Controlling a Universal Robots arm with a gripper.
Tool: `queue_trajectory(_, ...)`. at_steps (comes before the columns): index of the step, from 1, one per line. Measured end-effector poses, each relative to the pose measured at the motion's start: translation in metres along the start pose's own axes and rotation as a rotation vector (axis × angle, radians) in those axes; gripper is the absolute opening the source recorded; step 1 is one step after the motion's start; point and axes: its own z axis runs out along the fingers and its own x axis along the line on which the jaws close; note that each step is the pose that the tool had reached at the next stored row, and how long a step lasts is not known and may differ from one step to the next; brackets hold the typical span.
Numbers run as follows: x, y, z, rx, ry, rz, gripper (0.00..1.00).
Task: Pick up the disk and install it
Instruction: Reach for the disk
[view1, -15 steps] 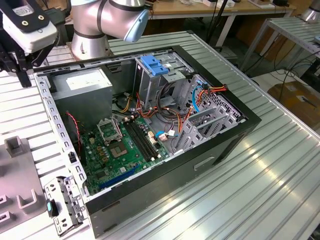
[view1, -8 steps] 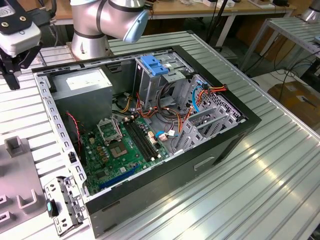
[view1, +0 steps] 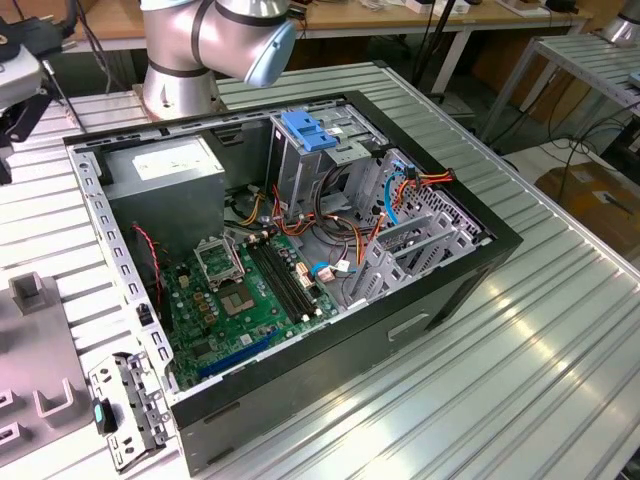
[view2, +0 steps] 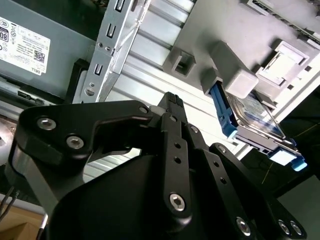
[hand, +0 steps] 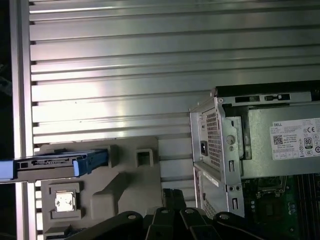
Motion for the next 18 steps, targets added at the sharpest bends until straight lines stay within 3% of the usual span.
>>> queue_trajectory(3, 0.0097, 0.0001, -0.0001, -0.0001, -0.0001, 0.0, 0.11)
queue_trajectory(6, 0.0261, -0.0001, -0.0004, -0.0001, -0.0001, 0.0, 0.11)
queue_trajectory(13, 0.0548, -0.0013, -0.0009, -0.0001, -0.0001, 0.0, 0.11)
queue_trajectory(15, 0.0682, 0.0001, -0.0007, -0.0002, -0.0001, 0.0, 0.11)
queue_trajectory(18, 0.0763, 0.0014, -0.0006, -0.0007, -0.0002, 0.0, 0.11)
